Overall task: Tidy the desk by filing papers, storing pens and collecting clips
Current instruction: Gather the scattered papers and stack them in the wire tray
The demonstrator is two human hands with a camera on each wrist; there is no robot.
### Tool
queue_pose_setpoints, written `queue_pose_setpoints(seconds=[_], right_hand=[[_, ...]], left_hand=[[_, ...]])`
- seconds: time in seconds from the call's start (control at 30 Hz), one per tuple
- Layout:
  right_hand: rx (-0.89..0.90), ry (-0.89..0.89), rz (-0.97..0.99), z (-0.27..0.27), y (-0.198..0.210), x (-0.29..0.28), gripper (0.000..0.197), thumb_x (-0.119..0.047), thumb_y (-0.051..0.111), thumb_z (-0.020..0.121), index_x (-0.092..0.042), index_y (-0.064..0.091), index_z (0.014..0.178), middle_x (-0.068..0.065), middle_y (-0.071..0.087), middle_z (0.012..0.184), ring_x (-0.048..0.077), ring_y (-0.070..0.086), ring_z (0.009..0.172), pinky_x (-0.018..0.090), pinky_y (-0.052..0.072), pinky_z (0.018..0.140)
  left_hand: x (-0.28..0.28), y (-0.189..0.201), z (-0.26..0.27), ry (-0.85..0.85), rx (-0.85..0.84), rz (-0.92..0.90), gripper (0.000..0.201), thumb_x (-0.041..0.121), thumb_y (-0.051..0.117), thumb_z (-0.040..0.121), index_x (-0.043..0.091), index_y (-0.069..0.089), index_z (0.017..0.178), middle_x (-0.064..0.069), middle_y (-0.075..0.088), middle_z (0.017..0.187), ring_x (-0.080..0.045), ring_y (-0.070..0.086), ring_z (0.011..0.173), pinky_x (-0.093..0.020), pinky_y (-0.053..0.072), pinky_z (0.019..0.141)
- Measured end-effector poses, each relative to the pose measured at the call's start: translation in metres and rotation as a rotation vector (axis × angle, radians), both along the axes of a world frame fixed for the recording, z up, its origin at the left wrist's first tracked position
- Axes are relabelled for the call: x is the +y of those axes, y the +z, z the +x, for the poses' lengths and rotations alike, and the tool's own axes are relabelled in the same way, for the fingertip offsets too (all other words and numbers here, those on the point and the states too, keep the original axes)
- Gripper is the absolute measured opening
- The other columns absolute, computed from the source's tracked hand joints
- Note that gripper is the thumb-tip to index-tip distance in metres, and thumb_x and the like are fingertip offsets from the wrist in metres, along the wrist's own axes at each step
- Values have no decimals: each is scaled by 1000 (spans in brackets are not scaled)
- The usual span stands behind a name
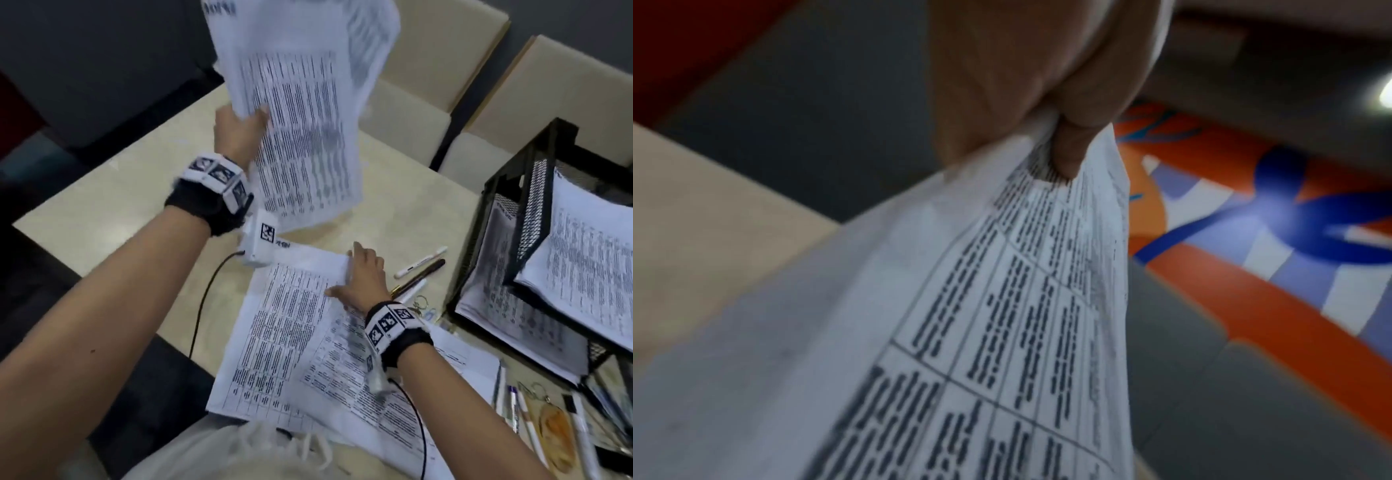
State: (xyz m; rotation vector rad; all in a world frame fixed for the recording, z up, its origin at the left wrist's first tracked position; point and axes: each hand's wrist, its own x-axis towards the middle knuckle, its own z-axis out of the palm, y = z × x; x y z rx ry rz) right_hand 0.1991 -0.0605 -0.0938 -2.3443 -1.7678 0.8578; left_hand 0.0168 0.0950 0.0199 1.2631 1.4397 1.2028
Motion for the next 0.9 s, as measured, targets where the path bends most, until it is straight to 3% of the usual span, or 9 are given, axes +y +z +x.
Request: queue_pose_setpoints(seconds=[0.1,0.17,0.3,0.37,0.47,0.57,0.67,0.8,0.9], right_hand=[[34,25,-84,10,11,-3,102,-44,80,65,-10,24,142,13,40,141,31,36,131,43,31,108],[-95,72,-183,21,13,-9,75,-45,79,65,-13,41,121,14,54,123,33,45,120,45,35,102],[-208,79,-182,28,16,-34,9,-17,61,72,-17,59,81,10,63,96,34,52,108,47,37,101],[-68,59,-137,30,23,-38,15,-9,55,75,-17,57,62,8,62,83,31,59,99,42,44,94],[-62,62,-149,33,34,-38,5,-13,61,75,-16,63,78,9,58,91,31,57,108,42,46,90],[-387,175,-311,29,28,-55,56,-40,78,66,-12,60,111,7,46,116,27,35,125,49,29,104],[-396,122,-265,18,18,-73,47,-30,76,71,-10,60,110,10,41,127,34,31,126,47,28,105],[-98,-180,22,29,30,-72,14,-13,57,83,-11,64,95,20,61,106,36,57,105,36,41,84],[-94,-409,309,45,65,-66,24,-10,44,92,-1,60,108,21,63,106,35,60,100,34,42,74]], left_hand=[[-12,26,-19,-9,-116,81,11,21,56,85,27,51,77,-5,53,86,-16,52,77,-30,47,69],[-28,17,-30,-75,-67,5,3,19,57,84,21,57,86,-5,58,88,-18,56,78,-30,49,73],[-71,-46,-44,-136,41,-421,71,36,70,73,-1,48,129,-15,59,123,-29,58,111,-43,45,100],[-91,-70,-45,-173,72,-554,73,35,72,73,-3,47,130,-16,58,126,-30,56,114,-48,42,104],[-119,-80,-43,-254,252,-691,31,22,57,92,-8,50,88,-16,59,90,-26,53,87,-33,47,82],[-138,-90,-47,-240,415,-735,29,23,52,94,-1,44,81,-6,40,62,-20,41,55,-25,35,51],[-143,-94,-49,-219,425,-736,26,24,56,91,0,47,97,-4,42,65,-16,39,53,-24,33,48],[-143,-90,-46,-177,418,-747,25,21,53,94,0,46,82,-5,43,70,-15,37,55,-21,30,49],[-146,-90,-44,-170,476,-709,39,19,57,91,-10,52,116,-20,63,101,-29,60,82,-23,33,48]])
